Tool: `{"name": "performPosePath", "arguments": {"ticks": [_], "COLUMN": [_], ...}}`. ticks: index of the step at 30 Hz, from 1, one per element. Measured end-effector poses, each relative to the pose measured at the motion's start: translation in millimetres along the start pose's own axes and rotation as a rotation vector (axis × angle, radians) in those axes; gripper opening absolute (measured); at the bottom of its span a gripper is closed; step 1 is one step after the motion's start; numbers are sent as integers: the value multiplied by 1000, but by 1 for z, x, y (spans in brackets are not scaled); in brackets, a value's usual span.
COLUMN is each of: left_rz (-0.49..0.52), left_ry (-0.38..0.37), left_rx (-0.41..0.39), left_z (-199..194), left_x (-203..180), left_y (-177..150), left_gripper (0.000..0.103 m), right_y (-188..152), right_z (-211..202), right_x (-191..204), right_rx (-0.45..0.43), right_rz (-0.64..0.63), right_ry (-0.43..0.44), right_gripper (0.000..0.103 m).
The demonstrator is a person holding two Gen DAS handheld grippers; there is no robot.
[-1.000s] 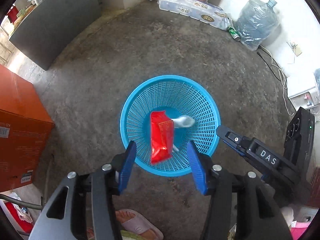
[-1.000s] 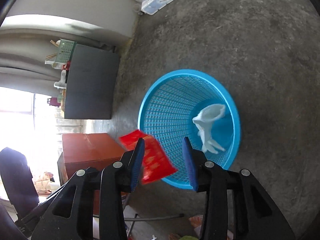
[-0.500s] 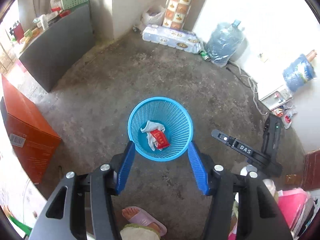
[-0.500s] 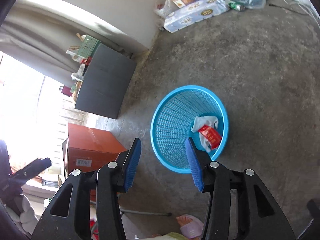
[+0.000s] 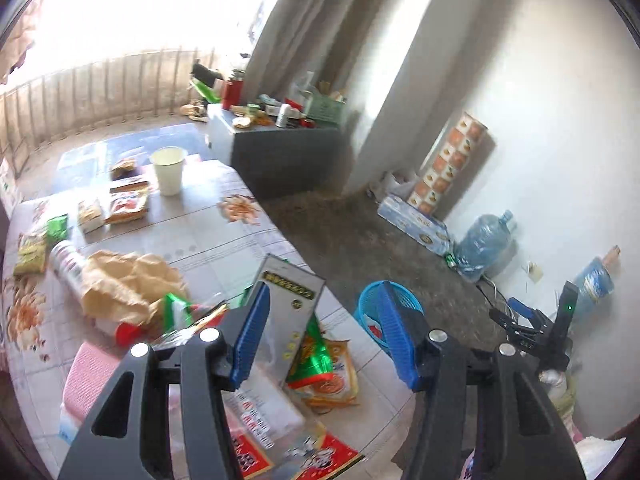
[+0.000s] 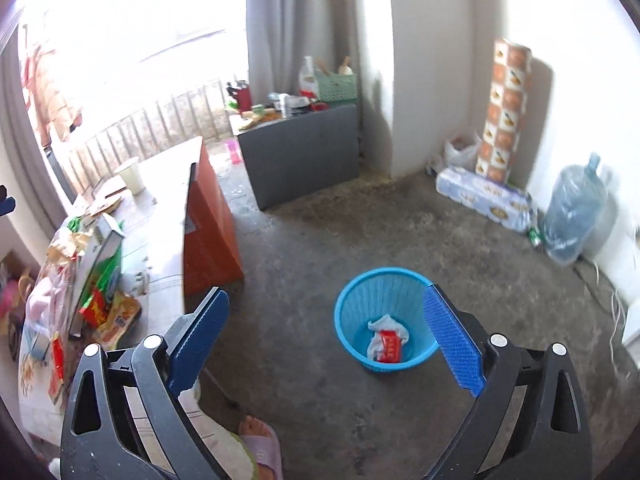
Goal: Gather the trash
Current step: 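Move both open tools back toward the table, then grasp the pink knitted pad with the left tool while the right tool grasps the Enaak snack bag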
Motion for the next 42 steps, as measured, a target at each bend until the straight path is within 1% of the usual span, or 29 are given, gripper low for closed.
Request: {"name": "performPosePath", "arguments": {"ticks": [2, 3, 5, 7, 9, 10, 11, 14, 15, 16, 18, 21, 23, 24, 26, 27, 28, 30, 32, 35, 37, 40, 42], "left_rz": [-69, -95, -129, -162, -201, -221, -240, -288, -299, -306, -316, -377, -435, -468, -524, -533, -522, -446, -325, -153, -68, 21, 59], "left_ry": [33, 51, 85, 114, 130, 134, 139, 162, 167, 175, 194, 204, 204, 207, 242, 260, 277, 316, 358, 391, 372, 381, 361], "left_rx": [-38, -54, -81, -106, -120, -124, -127, -114, -105, -94, -76, -52, -51, -53, -59, -63, -70, -79, -73, -38, 27, 137, 208], "left_z": [-29, -41, -59, -69, -74, -75, -76, -73, -71, -68, -63, -56, -53, -52, -49, -47, -47, -44, -40, -26, -9, 15, 30], "left_x": [31, 46, 67, 82, 96, 101, 108, 126, 130, 135, 144, 163, 176, 185, 202, 208, 212, 214, 212, 213, 217, 230, 235], "left_y": [-18, -29, -51, -75, -99, -110, -120, -150, -158, -163, -172, -181, -182, -184, -184, -182, -179, -166, -147, -117, -103, -98, -98], "left_gripper": [54, 54, 54, 54, 54, 54, 54, 54, 54, 54, 54, 54, 60, 60, 61, 61, 61, 62, 74, 85, 89, 90, 90], "right_y": [11, 16, 20, 16, 5, -2, -11, -36, -44, -51, -62, -75, -79, -81, -82, -81, -80, -78, -76, -74, -74, -74, -74], "right_z": [-13, -18, -23, -20, -10, -1, 7, 34, 45, 53, 68, 79, 87, 89, 92, 92, 94, 94, 93, 95, 95, 97, 97], "right_x": [25, 37, 59, 81, 106, 116, 127, 146, 149, 154, 161, 172, 175, 176, 179, 181, 183, 188, 190, 196, 199, 201, 203], "right_rx": [-53, -72, -71, -35, 32, 74, 114, 232, 274, 315, 369, 424, 449, 457, 461, 461, 461, 470, 477, 487, 491, 493, 495], "right_rz": [-32, -31, -1, 47, 102, 121, 138, 215, 250, 277, 308, 335, 342, 344, 343, 337, 330, 312, 294, 275, 270, 267, 263], "right_ry": [65, 113, 226, 349, 458, 494, 513, 559, 566, 561, 553, 546, 535, 534, 528, 522, 517, 514, 510, 497, 488, 477, 470], "right_gripper": [93, 93, 93, 93, 93, 93, 89, 81, 76, 72, 69, 66, 64, 63, 62, 62, 62, 62, 62, 62, 62, 62, 62]}}
Point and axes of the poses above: each gripper's, at about its wrist camera, not at the fingertips, and z roughly the way its jaws point, x to its left, y to its top, the point moved 7 cm from there along z, roughly the way its jaws point, and after that the axes turned 3 degrees about -z, right-handed, at the moved point
